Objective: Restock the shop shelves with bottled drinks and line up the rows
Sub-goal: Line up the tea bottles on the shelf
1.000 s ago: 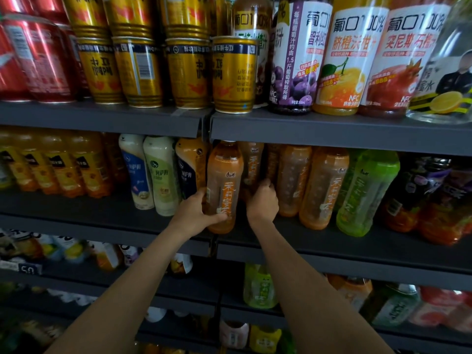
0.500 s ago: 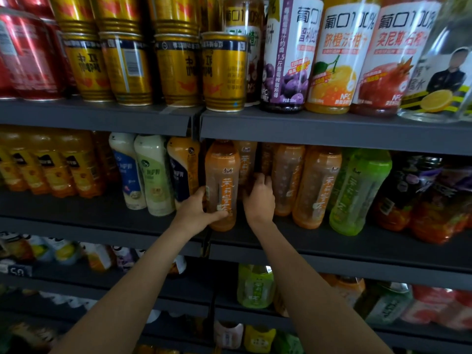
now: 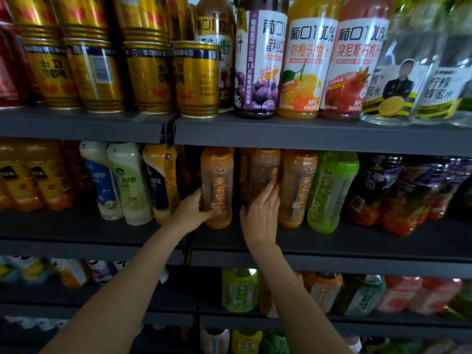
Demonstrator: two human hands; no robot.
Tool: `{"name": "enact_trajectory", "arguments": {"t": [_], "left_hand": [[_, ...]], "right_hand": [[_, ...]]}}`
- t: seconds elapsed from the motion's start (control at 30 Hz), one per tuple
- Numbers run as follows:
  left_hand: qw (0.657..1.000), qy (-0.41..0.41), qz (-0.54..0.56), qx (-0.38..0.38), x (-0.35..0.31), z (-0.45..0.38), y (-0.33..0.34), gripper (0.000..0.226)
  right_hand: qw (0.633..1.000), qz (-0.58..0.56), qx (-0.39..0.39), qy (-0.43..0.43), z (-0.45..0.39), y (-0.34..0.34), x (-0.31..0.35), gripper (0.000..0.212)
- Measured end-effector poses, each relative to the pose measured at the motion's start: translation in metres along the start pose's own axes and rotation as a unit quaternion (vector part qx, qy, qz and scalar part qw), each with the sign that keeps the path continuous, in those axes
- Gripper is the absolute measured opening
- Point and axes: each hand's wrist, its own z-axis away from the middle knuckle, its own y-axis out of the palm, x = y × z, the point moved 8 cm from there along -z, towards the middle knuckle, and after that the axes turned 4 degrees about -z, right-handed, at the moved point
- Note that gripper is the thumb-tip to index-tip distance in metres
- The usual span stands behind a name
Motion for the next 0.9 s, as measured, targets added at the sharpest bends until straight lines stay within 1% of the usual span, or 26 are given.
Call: {"name": "enact_trajectory", "arguments": {"t": [0.03, 0.1, 0.17, 0.23, 0.33, 0.4, 0.43, 0.5, 0.57, 0.6, 0.67, 0.73, 0.77, 0.9], "left_hand": [[1.000, 0.004, -0.001, 0.001, 0.000, -0.001, 0.000, 0.068], [1.000, 0.010, -0.001, 0.014, 0.001, -0.004, 0.000, 0.067], [0.999, 0.012, -0.001, 0.035, 0.003, -0.008, 0.001, 0.066], [0.999, 0.008, 0.000, 0.046, 0.004, -0.010, 0.001, 0.066], [1.000, -0.001, 0.003, 0.030, 0.006, -0.009, 0.003, 0.065], [1.000, -0.005, -0.003, 0.009, 0.007, -0.007, 0.004, 0.064], [1.000, -0.004, -0.009, -0.004, 0.007, -0.005, 0.004, 0.063], [0.999, -0.005, -0.020, -0.035, 0.011, -0.001, 0.004, 0.062], [0.997, -0.012, -0.006, -0.072, 0.015, 0.005, 0.003, 0.061], [0.995, -0.010, 0.003, -0.094, 0.016, 0.008, 0.003, 0.058], [0.991, -0.003, 0.005, -0.136, 0.014, 0.015, -0.001, 0.051], [0.986, -0.001, 0.007, -0.166, 0.012, 0.021, -0.006, 0.044], [0.983, 0.001, 0.009, -0.181, 0.012, 0.025, -0.009, 0.042], [0.971, 0.037, 0.016, -0.235, 0.006, 0.042, -0.021, 0.037]], "right_hand": [[0.999, -0.023, 0.012, 0.030, -0.005, 0.003, -0.003, 0.094], [0.994, -0.060, 0.000, 0.096, -0.013, 0.003, -0.010, 0.093], [0.989, -0.066, -0.012, 0.131, -0.018, 0.001, -0.014, 0.087], [0.989, -0.070, -0.020, 0.132, -0.020, 0.000, -0.014, 0.079], [0.990, -0.073, -0.039, 0.118, -0.014, -0.002, -0.015, 0.067], [0.991, -0.077, -0.047, 0.103, -0.007, -0.004, -0.018, 0.057], [0.991, -0.082, -0.042, 0.092, -0.005, -0.005, -0.019, 0.057], [0.994, -0.082, -0.017, 0.069, -0.007, -0.006, -0.021, 0.063], [0.996, -0.067, 0.002, 0.061, -0.011, -0.006, -0.019, 0.073], [0.996, -0.068, 0.009, 0.066, -0.013, -0.004, -0.018, 0.078], [0.989, -0.116, 0.017, 0.092, -0.016, 0.000, -0.015, 0.082], [0.979, -0.164, 0.009, 0.118, -0.017, 0.003, -0.015, 0.081], [0.977, -0.170, 0.008, 0.128, -0.017, 0.003, -0.016, 0.079], [0.980, -0.159, -0.009, 0.117, -0.012, -0.003, -0.017, 0.069]]}}
